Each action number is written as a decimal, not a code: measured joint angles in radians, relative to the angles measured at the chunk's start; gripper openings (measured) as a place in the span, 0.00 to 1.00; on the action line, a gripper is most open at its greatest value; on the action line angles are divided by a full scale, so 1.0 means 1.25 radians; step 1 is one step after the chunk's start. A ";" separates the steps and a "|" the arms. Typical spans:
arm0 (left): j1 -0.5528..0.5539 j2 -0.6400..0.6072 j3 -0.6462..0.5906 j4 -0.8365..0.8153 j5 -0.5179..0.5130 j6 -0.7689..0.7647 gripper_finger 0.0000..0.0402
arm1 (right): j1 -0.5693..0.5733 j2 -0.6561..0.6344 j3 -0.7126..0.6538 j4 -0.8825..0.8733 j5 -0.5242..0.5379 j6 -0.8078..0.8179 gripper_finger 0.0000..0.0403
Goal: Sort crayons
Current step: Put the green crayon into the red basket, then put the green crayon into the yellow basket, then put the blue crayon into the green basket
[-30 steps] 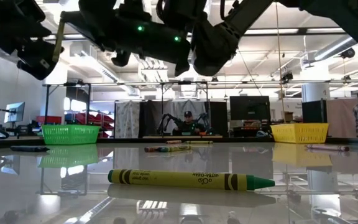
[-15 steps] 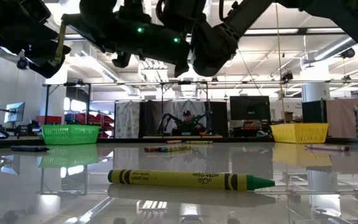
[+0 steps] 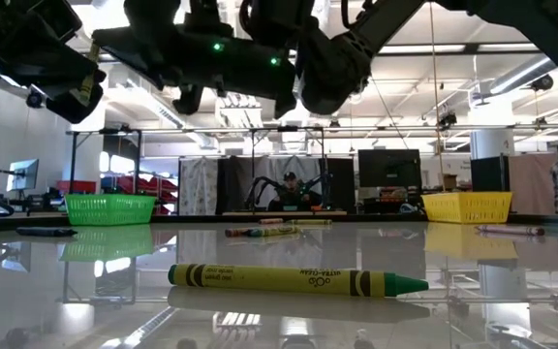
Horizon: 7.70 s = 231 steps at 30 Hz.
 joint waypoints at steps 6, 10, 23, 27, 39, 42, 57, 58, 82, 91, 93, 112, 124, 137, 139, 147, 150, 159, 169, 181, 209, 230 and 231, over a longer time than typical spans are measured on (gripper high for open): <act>0.000 0.005 0.060 -0.126 -0.001 -0.016 0.03 | 0.000 -0.023 0.001 -0.166 0.003 0.010 0.24; -0.004 0.017 0.138 -0.268 0.019 -0.115 0.01 | 0.010 -0.078 -0.014 -0.419 0.004 -0.034 0.33; -0.160 0.179 0.238 -0.440 0.214 -0.448 0.01 | 0.089 -0.310 -0.297 -0.524 0.270 -0.015 0.39; -0.269 0.256 0.221 -0.460 0.260 -0.608 0.01 | 0.087 -0.392 -0.369 -0.514 0.293 0.008 0.39; -0.479 0.395 0.238 -0.468 0.276 -0.829 0.07 | 0.100 -0.502 -0.480 -0.500 0.324 0.069 0.38; -0.479 0.430 0.228 -0.474 0.276 -0.835 0.10 | 0.115 -0.514 -0.485 -0.505 0.360 0.069 0.38; -0.478 0.488 0.263 -0.478 0.331 -0.798 0.33 | 0.185 -0.593 -0.502 -0.778 0.482 0.162 0.31; -0.478 0.482 0.279 -0.478 0.326 -0.777 0.33 | 0.193 -0.596 -0.504 -0.799 0.484 0.180 0.31; -0.415 0.708 0.571 -0.433 -0.500 -0.038 0.34 | 0.205 -0.383 -0.468 -0.529 0.336 0.205 0.24; -0.302 0.771 0.465 -0.366 -0.346 -0.108 0.27 | 0.161 -0.260 -0.246 -0.903 0.518 0.238 0.27; -0.286 0.762 0.428 -0.317 -0.335 -0.107 0.24 | 0.149 -0.245 -0.193 -1.002 0.520 0.196 0.30; -0.272 0.738 0.231 0.111 -0.389 -0.048 0.19 | 0.235 -0.253 -0.089 -1.172 0.036 0.207 0.44; -0.177 0.816 0.295 -0.008 -0.435 -0.171 0.19 | 0.312 -0.237 -0.088 -1.061 0.048 0.258 0.42; -0.085 0.888 0.351 0.037 -0.310 -0.084 0.19 | 0.334 -0.003 0.247 -1.376 0.077 0.192 0.35; -0.086 0.888 0.362 0.032 -0.310 -0.079 0.19 | 0.337 0.032 0.300 -1.437 0.099 0.191 0.35; -0.089 0.880 0.371 0.013 -0.310 -0.067 0.19 | 0.338 0.099 0.401 -1.566 0.120 0.134 0.26; -0.089 0.877 0.363 0.006 -0.310 -0.069 0.19 | 0.325 0.083 0.393 -1.592 0.106 0.113 0.17; -0.090 0.845 0.344 0.001 -0.310 -0.072 0.19 | 0.290 -0.033 0.355 -1.686 0.184 0.089 0.02; -0.098 0.714 0.224 0.129 -0.355 -0.081 0.19 | 0.202 -0.326 0.027 -1.686 0.326 0.190 0.02; -0.096 0.728 0.091 0.385 -0.381 -0.034 0.19 | -0.067 -0.738 -0.384 -1.633 0.434 0.351 0.02; -0.086 0.902 0.253 0.270 -0.383 -0.026 0.19 | -0.621 -0.806 -0.563 -1.396 0.537 0.199 0.32; -0.076 0.649 0.273 -0.240 -0.315 -0.317 0.31 | -0.336 -0.807 -0.592 -1.248 0.298 0.235 0.33; -0.076 0.642 0.297 -0.321 -0.310 -0.335 0.31 | -0.314 -0.803 -0.597 -1.227 0.298 0.245 0.33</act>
